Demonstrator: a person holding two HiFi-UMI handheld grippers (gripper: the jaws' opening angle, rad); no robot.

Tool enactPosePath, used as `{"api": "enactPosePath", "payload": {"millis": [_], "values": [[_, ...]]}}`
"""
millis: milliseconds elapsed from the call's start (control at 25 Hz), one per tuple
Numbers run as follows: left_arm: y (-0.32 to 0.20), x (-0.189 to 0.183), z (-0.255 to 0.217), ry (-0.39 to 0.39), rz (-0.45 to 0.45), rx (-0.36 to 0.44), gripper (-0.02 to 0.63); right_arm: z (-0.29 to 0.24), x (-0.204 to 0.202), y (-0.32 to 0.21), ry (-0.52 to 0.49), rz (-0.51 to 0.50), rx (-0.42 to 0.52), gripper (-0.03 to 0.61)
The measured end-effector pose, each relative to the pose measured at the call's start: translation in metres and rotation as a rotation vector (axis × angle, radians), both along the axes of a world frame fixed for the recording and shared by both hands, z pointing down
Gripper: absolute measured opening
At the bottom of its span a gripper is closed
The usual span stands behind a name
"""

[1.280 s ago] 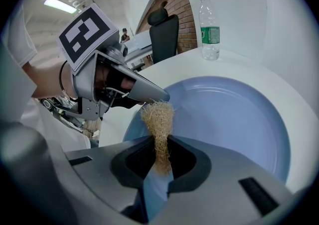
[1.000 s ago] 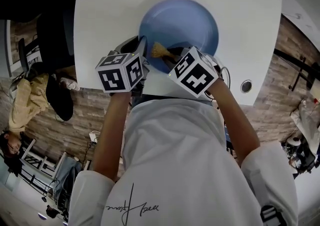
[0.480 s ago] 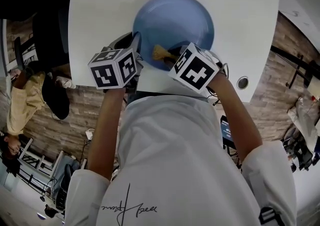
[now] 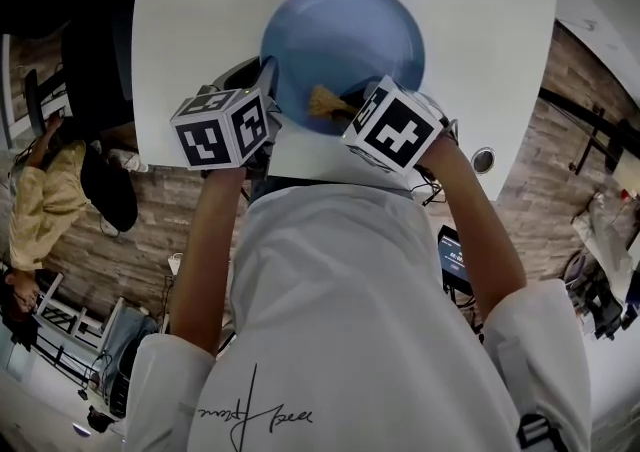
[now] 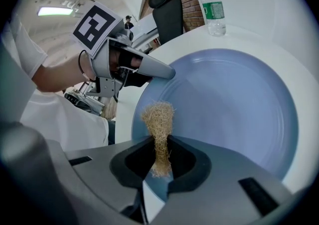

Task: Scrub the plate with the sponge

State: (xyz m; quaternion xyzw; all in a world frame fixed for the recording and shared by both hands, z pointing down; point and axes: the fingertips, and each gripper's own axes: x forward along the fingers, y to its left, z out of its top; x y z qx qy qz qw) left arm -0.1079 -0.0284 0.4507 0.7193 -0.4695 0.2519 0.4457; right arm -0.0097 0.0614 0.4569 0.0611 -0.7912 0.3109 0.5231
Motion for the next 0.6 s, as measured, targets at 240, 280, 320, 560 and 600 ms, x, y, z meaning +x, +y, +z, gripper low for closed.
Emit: {"api": "enactPosePath", "payload": {"millis": [240, 280, 320, 560, 600], "values": [[0.0000, -0.0014, 0.0003, -0.003, 0.003, 0.001, 0.025, 0.0004, 0.0023, 0.0005, 0.012, -0.029, -0.003, 0.046], [-0.0001, -0.0014, 0.0005, -0.003, 0.003, 0.001, 0.025, 0.0007, 0.0029, 0.0004, 0.013, -0.033, -0.003, 0.046], [-0.0002, -0.0014, 0.0007, -0.002, 0.002, 0.002, 0.025, 0.0011, 0.0034, 0.0002, 0.014, -0.036, -0.001, 0.046], [0.0001, 0.0000, 0.0015, -0.012, 0.007, 0.008, 0.026, 0.0013, 0.0080, 0.0011, 0.026, -0.047, -0.012, 0.046], [-0.0001, -0.0001, 0.0015, -0.012, 0.007, 0.008, 0.026, 0.0014, 0.0096, 0.0006, 0.031, -0.055, -0.010, 0.046]]}}
